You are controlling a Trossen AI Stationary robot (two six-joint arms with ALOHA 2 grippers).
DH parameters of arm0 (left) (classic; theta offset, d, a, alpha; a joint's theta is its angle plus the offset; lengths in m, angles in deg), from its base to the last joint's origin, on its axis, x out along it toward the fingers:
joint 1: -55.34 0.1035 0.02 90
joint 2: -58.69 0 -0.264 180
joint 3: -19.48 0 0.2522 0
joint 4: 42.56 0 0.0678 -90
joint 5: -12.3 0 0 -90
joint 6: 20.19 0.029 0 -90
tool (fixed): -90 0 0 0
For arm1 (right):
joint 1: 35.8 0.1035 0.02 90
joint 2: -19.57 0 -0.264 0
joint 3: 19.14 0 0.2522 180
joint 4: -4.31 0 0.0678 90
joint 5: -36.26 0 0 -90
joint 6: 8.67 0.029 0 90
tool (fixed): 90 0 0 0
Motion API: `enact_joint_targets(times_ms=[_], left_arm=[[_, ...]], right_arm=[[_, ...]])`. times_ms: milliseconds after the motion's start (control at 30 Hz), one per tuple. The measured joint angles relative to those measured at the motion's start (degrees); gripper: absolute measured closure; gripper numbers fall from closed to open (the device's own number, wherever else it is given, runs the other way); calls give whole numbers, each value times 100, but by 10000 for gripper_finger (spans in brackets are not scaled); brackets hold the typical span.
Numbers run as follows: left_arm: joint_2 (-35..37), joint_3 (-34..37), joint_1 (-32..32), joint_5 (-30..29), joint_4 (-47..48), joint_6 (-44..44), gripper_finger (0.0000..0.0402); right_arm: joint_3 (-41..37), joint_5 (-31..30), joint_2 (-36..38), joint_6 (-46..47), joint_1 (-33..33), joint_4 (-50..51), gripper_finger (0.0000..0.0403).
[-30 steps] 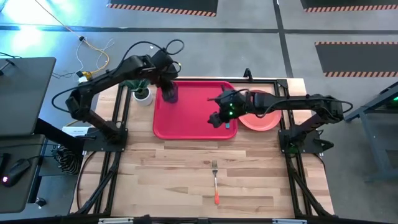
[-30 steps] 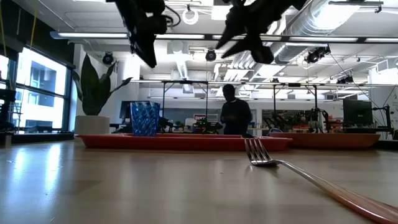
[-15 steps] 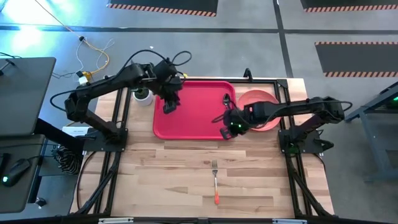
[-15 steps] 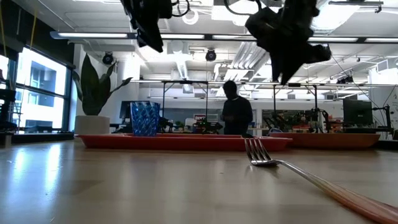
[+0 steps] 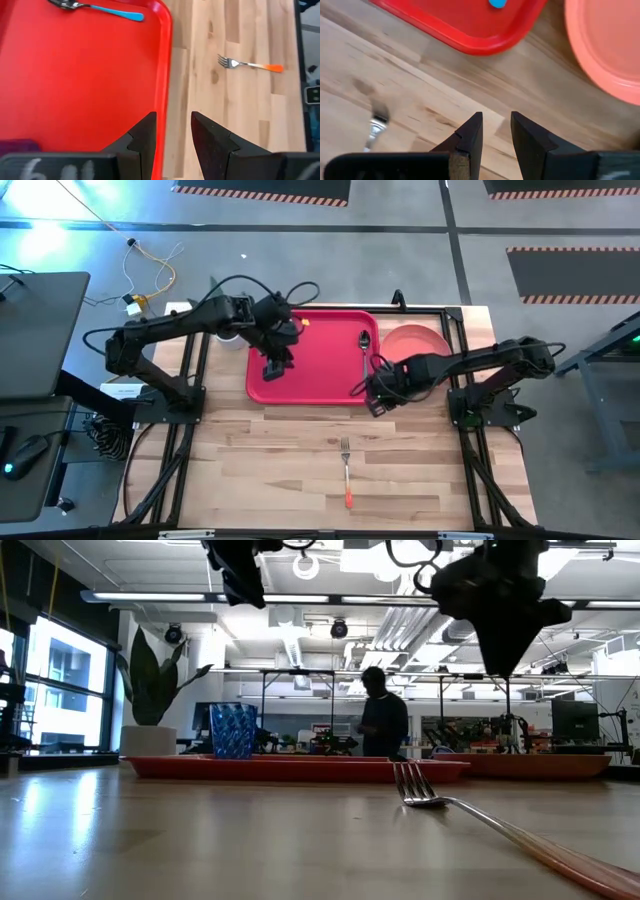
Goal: Pick and place plate/cup/fork/spoon on tray
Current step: Put the pink plate on the red serving tray to the bottom right of the blue cup
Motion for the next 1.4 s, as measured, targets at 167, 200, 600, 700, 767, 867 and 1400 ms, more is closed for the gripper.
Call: enact_joint_targets(times_ms=[167, 200, 600, 700, 767, 867, 1400], left_arm=[[0, 0, -334, -1, -10, -87, 289], [0, 0, -396, -1, -23, -58, 289], [-2, 2, -691, -4, -224, -253, 289], [-2, 3, -691, -7, -401, -477, 289], [-2, 2, -691, -8, -526, -653, 289], [-2, 2, -689, -10, -688, -764, 289], [-2, 2, -720, -54, -1093, -1237, 289]], right_arm=[[0, -145, 0, -40, 112, 302, 311], [0, -147, 0, -40, 119, 362, 311], [0, -328, 0, -804, 33, 928, 296], [-73, -336, 0, -1033, -122, 921, 279], [-203, -338, -2, -1213, -233, 919, 269], [-477, -336, -2, -1532, -355, 790, 261], [-1774, -468, -2, -2902, -941, -456, 258]])
